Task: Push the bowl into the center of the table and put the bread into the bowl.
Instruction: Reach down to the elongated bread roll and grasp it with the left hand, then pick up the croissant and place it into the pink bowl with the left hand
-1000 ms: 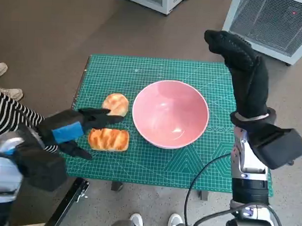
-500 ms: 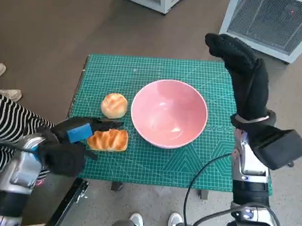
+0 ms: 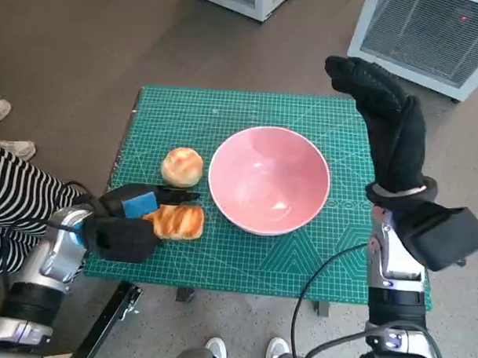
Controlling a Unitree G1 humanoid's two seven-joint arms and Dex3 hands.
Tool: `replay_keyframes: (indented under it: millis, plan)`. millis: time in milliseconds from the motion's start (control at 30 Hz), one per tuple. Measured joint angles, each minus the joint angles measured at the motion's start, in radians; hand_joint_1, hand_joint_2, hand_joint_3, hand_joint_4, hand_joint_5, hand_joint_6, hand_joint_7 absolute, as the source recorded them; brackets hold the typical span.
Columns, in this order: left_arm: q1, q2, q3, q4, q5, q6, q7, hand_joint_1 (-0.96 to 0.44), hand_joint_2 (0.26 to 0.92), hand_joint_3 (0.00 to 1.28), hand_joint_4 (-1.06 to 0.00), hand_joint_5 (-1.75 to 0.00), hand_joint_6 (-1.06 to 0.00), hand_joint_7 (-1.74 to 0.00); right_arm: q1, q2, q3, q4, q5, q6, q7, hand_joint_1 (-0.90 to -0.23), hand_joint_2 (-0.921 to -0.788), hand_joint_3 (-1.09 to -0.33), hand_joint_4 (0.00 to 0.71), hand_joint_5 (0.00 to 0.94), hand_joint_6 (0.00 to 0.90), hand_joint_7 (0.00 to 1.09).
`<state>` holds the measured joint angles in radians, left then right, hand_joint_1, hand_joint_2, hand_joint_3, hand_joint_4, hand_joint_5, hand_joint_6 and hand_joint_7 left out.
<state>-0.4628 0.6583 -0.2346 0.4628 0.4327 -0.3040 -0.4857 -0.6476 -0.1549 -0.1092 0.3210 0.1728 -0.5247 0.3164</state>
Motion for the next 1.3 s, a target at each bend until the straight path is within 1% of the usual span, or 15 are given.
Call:
replay_keyframes:
  millis: [67, 100, 133, 167, 200, 233, 300, 367, 433, 700, 867, 1000, 1167, 1300]
  plan:
    - [-0.002, 0.000, -0.004, 0.000, 0.004, 0.008, 0.006, -0.14, 0.791, 0.02, -0.67, -0.11, -0.65, -0.14, 0.000, 0.000, 0.000, 0.000, 0.002, 0.000, 0.000, -0.785, -0.921, -0.719, 0.182, 0.008, -0.001, 0.59]
    - [-0.003, 0.000, -0.006, 0.000, 0.006, 0.012, 0.008, -0.11, 0.807, 0.01, -0.74, -0.19, -0.69, -0.24, 0.000, 0.000, 0.000, 0.000, 0.002, 0.000, 0.000, -0.785, -0.921, -0.719, 0.182, 0.007, -0.001, 0.59]
    - [-0.003, 0.000, -0.009, 0.000, 0.009, 0.016, 0.012, -0.09, 0.818, 0.01, -0.77, -0.28, -0.69, -0.36, 0.000, 0.000, 0.000, 0.000, 0.002, 0.000, 0.000, -0.785, -0.921, -0.719, 0.181, 0.007, -0.001, 0.59]
    - [-0.003, 0.000, -0.011, 0.000, 0.012, 0.019, 0.016, -0.08, 0.823, 0.01, -0.78, -0.32, -0.68, -0.42, 0.001, 0.000, 0.000, 0.000, 0.002, 0.000, 0.000, -0.786, -0.921, -0.719, 0.181, 0.007, -0.001, 0.59]
    - [-0.003, 0.000, -0.013, 0.000, 0.018, 0.021, 0.021, -0.05, 0.858, 0.01, -0.79, -0.58, -0.65, -0.69, 0.001, 0.000, 0.000, 0.000, 0.002, 0.000, 0.000, -0.786, -0.921, -0.718, 0.181, 0.006, -0.001, 0.59]
    - [-0.003, 0.000, -0.015, -0.001, 0.023, 0.022, 0.025, -0.03, 0.877, 0.02, -0.80, -0.76, -0.64, -0.85, 0.001, 0.000, 0.000, 0.000, 0.002, 0.000, 0.000, -0.786, -0.921, -0.718, 0.180, 0.006, -0.001, 0.59]
    - [-0.002, 0.000, -0.020, -0.002, 0.030, 0.023, 0.033, -0.02, 0.893, 0.02, -0.81, -0.90, -0.63, -0.99, 0.001, 0.000, 0.000, 0.000, 0.002, 0.000, 0.000, -0.786, -0.921, -0.718, 0.180, 0.006, -0.001, 0.58]
    - [-0.001, 0.000, -0.022, -0.006, 0.033, 0.022, 0.041, -0.01, 0.898, 0.02, -0.82, -0.98, -0.65, -1.04, 0.001, 0.000, 0.000, 0.000, 0.002, 0.000, 0.000, -0.787, -0.921, -0.717, 0.179, 0.005, -0.001, 0.58]
    - [0.001, 0.003, -0.022, -0.015, 0.033, 0.021, 0.045, 0.00, 0.900, 0.02, -0.82, -1.02, -0.67, -1.07, 0.001, 0.000, 0.000, 0.000, 0.003, 0.000, 0.000, -0.787, -0.921, -0.717, 0.179, 0.005, -0.001, 0.58]
    - [0.027, 0.025, 0.000, -0.103, 0.028, 0.003, 0.050, 0.00, 0.903, 0.02, -0.83, -1.01, -0.67, -1.13, 0.001, 0.001, 0.000, 0.000, 0.004, 0.000, 0.000, -0.787, -0.921, -0.716, 0.179, 0.004, -0.001, 0.58]
    - [0.070, 0.045, 0.045, -0.189, -0.011, -0.005, 0.049, 0.00, 0.903, 0.02, -0.83, -1.01, -0.67, -1.13, 0.002, 0.000, -0.001, 0.001, 0.011, 0.000, 0.000, -0.783, -0.921, -0.716, 0.179, 0.004, -0.001, 0.58]
    - [0.091, 0.048, 0.104, -0.274, -0.069, -0.014, 0.049, 0.00, 0.903, 0.02, -0.84, -1.02, -0.66, -1.11, 0.002, 0.001, 0.001, 0.000, 0.012, 0.001, 0.000, -0.776, -0.921, -0.717, 0.178, 0.003, -0.001, 0.58]
    - [0.087, 0.043, 0.175, -0.364, -0.144, -0.047, 0.064, 0.00, 0.903, 0.02, -0.84, -1.02, -0.66, -1.12, 0.001, 0.002, 0.003, 0.001, 0.012, 0.001, 0.000, -0.774, -0.921, -0.717, 0.177, 0.003, -0.001, 0.58]
    - [0.061, 0.031, 0.208, -0.409, -0.174, -0.053, 0.084, 0.00, 0.900, 0.01, -0.85, -0.99, -0.68, -1.12, 0.001, 0.002, 0.003, 0.003, 0.012, 0.001, 0.000, -0.770, -0.921, -0.719, 0.178, 0.003, -0.001, 0.58]
